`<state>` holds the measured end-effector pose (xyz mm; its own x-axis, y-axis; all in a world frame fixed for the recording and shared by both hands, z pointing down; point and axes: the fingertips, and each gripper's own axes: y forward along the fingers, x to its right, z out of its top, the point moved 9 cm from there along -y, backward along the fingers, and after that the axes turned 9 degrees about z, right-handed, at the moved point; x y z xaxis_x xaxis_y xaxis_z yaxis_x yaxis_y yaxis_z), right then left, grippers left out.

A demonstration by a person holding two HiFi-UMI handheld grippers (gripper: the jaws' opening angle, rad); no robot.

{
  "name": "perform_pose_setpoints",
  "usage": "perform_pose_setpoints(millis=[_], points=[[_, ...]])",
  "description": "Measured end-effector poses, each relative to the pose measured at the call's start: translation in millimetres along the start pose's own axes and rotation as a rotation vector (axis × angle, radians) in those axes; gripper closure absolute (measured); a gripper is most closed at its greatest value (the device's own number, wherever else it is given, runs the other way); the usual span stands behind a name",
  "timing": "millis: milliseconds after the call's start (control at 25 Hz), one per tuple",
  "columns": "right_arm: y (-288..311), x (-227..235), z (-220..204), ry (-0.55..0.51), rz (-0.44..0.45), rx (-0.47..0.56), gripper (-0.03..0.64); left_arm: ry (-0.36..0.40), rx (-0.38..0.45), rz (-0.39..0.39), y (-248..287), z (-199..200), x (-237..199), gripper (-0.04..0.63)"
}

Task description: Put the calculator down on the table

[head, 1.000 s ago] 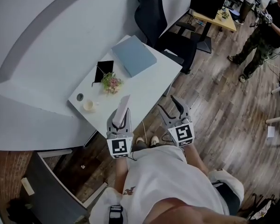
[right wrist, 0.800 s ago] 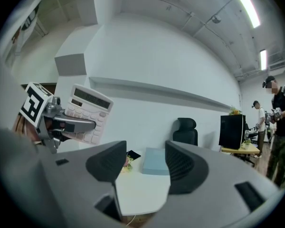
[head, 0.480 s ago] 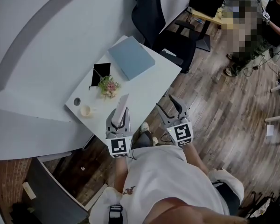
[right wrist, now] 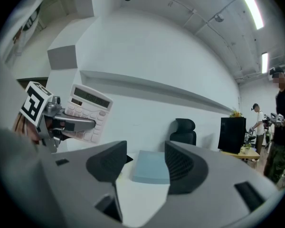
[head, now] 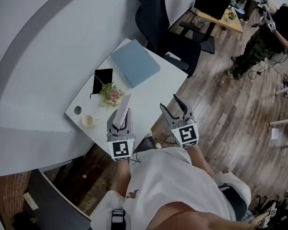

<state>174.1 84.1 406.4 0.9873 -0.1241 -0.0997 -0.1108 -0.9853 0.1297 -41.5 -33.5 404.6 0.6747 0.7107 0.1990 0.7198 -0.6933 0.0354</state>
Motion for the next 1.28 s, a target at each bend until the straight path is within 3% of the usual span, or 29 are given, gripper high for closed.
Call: perform_pose_setpoints(millis=[280,480,720,1000,1280], points=[[35,9,13,-0.03,-0.024,0.008,0.362,0.017,0.046,-0.027,29,-1,-24,0.508],[58,9,21,-0.059,-0.026,-0.019,0.362,-0.057,0.032,-0.03,42,-2,-40,0.506],[81,9,23,-0.08,-0.021,-0.044,0.362,-0.077,0.028,-0.031,55,-14,-56,0.506],[105,18,25,-0.093,0.03,-0.028,0.367,-0.095,0.008,0.013,65,-18,-59,0.506],[132,45,18,-0.083,0.152,-0.003,0.368,-0.082,-0.023,0.132,79,-16,-54,0.506]])
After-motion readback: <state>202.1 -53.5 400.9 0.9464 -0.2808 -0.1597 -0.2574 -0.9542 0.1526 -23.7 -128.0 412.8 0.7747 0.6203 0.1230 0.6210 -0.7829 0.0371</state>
